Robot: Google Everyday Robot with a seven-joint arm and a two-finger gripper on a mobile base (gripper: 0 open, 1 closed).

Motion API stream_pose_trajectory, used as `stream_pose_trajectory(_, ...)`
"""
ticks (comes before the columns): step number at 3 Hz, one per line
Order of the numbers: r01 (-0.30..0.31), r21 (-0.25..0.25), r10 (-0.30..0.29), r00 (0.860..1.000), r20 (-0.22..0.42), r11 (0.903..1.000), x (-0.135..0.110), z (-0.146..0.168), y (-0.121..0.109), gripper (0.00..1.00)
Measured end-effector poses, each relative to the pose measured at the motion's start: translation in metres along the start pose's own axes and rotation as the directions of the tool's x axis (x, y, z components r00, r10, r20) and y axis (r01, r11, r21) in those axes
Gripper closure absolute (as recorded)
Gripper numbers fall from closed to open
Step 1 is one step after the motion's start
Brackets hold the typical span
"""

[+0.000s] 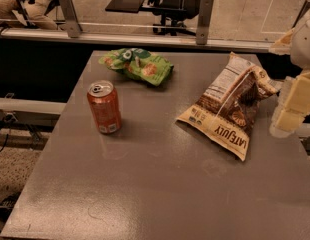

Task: Pick brown chip bag

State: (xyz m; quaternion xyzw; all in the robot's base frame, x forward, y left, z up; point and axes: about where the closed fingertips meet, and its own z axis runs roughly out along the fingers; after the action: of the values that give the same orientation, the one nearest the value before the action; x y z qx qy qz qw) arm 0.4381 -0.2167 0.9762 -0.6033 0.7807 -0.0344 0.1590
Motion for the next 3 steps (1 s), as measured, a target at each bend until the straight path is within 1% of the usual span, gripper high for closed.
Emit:
stream_pose_trajectory(1, 0.0, 0.0, 0.0, 1.0, 0.0, 1.0, 0.0, 0.0, 0.0, 0.0)
stream_pose_trajectory(2, 0.019, 0.002, -0.019, 1.0, -0.001, 0.9998, 0.0, 0.002, -0.007, 0.0)
stream_pose_trajectory(3, 0.082, 0.0, -0.082, 0.996, 0.019, 0.9966, 0.0, 0.02, -0.024, 0.0)
